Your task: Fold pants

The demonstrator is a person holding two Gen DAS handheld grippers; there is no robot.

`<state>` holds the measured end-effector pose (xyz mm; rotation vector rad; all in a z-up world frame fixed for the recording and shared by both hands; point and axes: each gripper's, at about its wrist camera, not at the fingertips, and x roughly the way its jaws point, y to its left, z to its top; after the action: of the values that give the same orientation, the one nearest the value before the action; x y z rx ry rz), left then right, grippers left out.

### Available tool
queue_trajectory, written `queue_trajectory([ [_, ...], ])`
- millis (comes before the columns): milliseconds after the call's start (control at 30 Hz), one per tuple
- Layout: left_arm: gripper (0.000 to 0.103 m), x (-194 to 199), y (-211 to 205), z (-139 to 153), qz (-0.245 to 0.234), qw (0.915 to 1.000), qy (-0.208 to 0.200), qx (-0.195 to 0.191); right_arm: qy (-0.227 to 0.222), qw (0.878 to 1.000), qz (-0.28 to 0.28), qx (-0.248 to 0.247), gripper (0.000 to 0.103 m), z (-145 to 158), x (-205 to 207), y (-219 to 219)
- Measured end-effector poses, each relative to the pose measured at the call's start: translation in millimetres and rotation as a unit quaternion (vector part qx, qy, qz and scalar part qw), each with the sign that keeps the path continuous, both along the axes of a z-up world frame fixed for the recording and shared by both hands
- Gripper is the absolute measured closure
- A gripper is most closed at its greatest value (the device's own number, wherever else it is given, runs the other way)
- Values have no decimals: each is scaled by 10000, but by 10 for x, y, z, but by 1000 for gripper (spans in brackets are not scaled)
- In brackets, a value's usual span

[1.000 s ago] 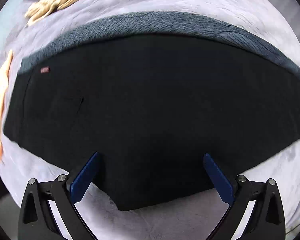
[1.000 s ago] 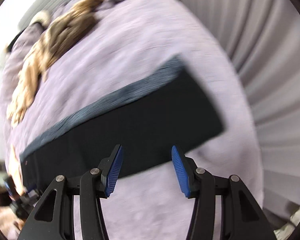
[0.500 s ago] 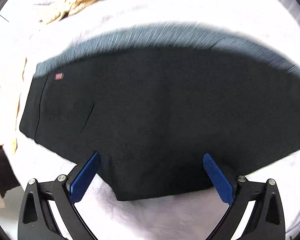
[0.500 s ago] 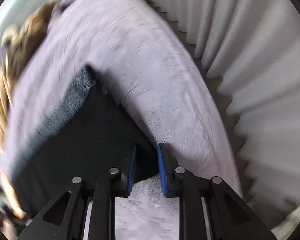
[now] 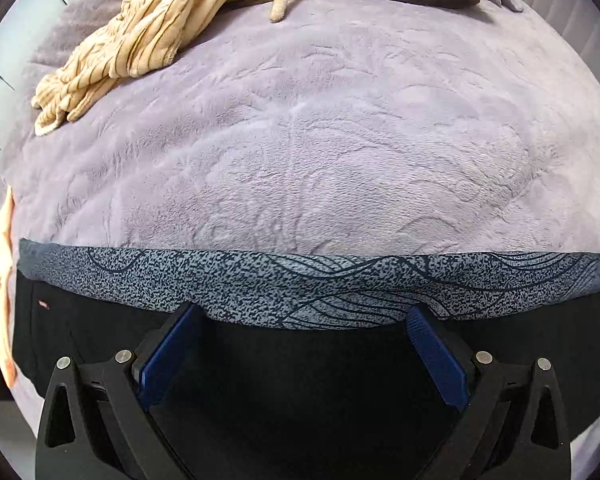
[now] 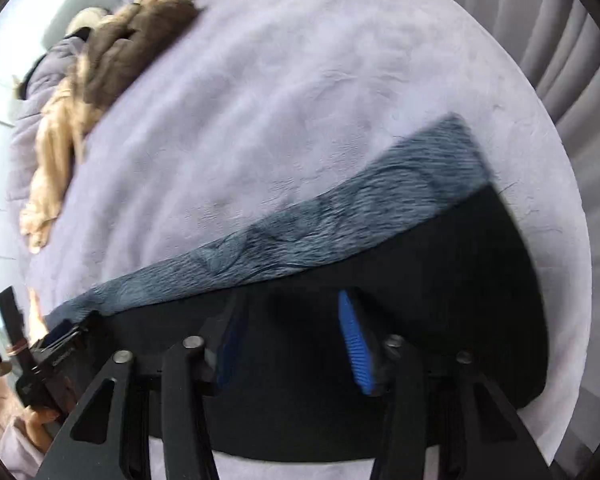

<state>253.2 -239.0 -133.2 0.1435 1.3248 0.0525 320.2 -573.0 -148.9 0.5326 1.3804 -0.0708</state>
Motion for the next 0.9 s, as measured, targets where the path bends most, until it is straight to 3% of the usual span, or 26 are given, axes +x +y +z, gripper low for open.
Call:
queue_trajectory([
  [67,0,-112,91,111,-35,10000,-8,90,-129,9987,-484,64,73,39,-105,-218],
  [167,0,-409,288,322,-223,9997,-28,114,-332,9958,-805,271,67,229,-321,-436],
  [233,0,-708,398,353,-194,9996,76,165,-506,9939,-720,668,51,345,-522,-447],
  [300,0,-928,537,248,-74,9993,238,266,-551,9897,-751,1091,44,398,-807,-400],
  [367,0,-1198,657,42,200,9971,640,349,-416,9850,-834,1453,44,345,-1041,-345],
  [433,0,-1277,833,-78,444,9973,589,-15,-232,9774,-1046,1820,44,207,-1280,-294],
  [500,0,-1286,868,-143,487,9969,596,-155,-91,9742,-1293,1849,44,73,-1345,-277],
  [567,0,-1201,802,-179,373,9967,718,46,-67,9657,-1733,1931,44,-69,-1362,-302],
  [600,0,-1170,743,-183,214,9967,757,193,-74,9604,-1939,2000,50,-158,-1334,-330],
  [633,0,-1148,720,-186,75,9968,753,270,-65,9548,-2152,2050,79,-200,-1323,-372],
  [667,0,-1148,695,-185,-64,9968,728,327,37,9516,-2324,2011,88,-227,-1304,-411],
  [700,0,-1164,679,-179,-192,9968,685,356,75,9518,-2374,1940,88,-229,-1272,-431],
  [800,0,-1179,716,-117,-70,9964,746,392,138,9696,-2073,1295,88,-170,-1255,-398],
  [900,0,-1306,661,58,7,9952,814,547,143,9676,-2107,1387,83,-49,-1336,-378],
])
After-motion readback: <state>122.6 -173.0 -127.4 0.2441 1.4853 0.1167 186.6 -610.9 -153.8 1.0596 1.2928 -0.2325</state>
